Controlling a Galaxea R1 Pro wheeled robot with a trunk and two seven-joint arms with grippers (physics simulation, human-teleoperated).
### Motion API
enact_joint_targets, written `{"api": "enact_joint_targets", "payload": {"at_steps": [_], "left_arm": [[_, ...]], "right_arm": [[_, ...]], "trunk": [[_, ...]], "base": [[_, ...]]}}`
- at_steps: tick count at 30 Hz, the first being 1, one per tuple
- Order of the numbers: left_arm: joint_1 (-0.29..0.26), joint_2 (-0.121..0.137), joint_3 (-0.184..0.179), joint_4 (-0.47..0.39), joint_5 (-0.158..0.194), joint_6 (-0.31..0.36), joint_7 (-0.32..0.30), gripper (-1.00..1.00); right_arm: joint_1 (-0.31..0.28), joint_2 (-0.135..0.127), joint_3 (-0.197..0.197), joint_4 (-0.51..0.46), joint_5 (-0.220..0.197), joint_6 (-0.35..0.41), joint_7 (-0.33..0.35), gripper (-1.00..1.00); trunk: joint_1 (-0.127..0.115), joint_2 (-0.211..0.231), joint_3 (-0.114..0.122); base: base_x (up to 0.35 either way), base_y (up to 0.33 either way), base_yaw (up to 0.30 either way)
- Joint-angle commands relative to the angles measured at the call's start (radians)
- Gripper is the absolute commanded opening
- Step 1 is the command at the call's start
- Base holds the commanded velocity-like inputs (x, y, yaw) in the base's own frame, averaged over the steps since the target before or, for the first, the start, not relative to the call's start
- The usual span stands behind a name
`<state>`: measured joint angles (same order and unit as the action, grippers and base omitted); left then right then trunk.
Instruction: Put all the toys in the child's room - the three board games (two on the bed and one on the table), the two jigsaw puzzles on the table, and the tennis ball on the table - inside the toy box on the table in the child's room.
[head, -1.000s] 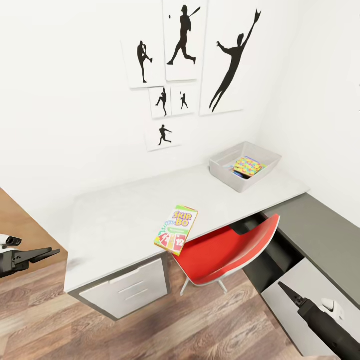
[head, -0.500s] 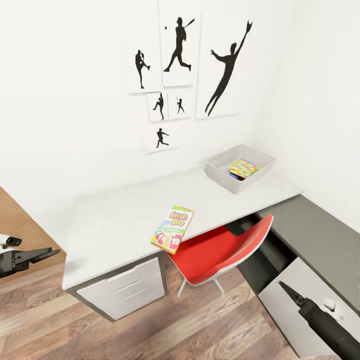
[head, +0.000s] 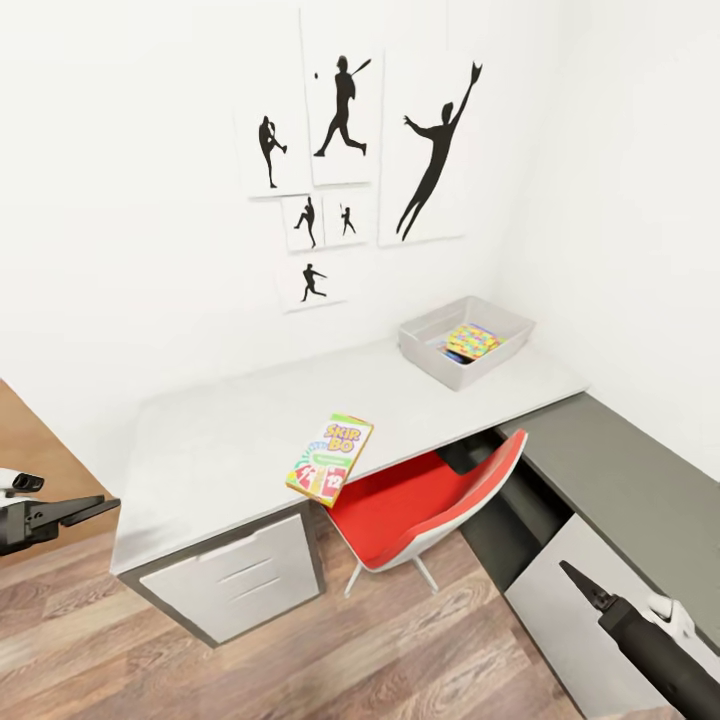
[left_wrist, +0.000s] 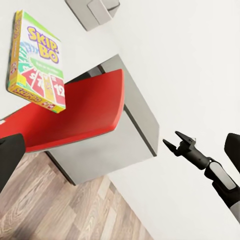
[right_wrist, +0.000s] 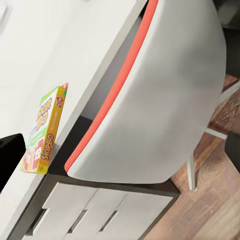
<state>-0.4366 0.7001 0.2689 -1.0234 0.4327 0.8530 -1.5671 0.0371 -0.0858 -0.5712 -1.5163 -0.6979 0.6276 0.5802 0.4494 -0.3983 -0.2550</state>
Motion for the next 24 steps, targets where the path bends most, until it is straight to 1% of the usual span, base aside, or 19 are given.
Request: {"api": "enact_joint_targets", "payload": {"at_steps": [1, 9, 18, 24], "left_arm": [[-0.001, 0.0, 0.0, 0.0, 0.0, 0.011, -0.004, 1.0], [-0.001, -0.007, 0.0, 0.0, 0.0, 0.011, -0.004, 1.0], [-0.001, -0.016, -0.002, -0.001, -0.002, 0.011, -0.004, 1.0], [-0.001, -0.023, -0.001, -0.001, -0.002, 0.011, -0.004, 1.0]], "right_arm": [[0.0, 0.0, -0.001, -0.001, -0.006, 0.007, 0.0, 1.0], [0.0, 0.0, 0.0, -0.001, -0.007, 0.006, 0.0, 1.0], [0.001, -0.001, -0.002, -0.001, -0.007, 0.006, 0.005, 1.0], [0.001, 0.0, -0.001, -0.001, -0.007, 0.006, 0.011, 1.0]], "trunk": [[0.001, -0.002, 0.0], [0.001, -0.002, 0.013], [0.001, -0.002, 0.028], [0.001, -0.002, 0.038]], "base": [[-0.004, -0.018, 0.0], [-0.002, -0.026, 0.0], [0.0, -0.148, 0.0], [0.0, -0.059, 0.0]]}}
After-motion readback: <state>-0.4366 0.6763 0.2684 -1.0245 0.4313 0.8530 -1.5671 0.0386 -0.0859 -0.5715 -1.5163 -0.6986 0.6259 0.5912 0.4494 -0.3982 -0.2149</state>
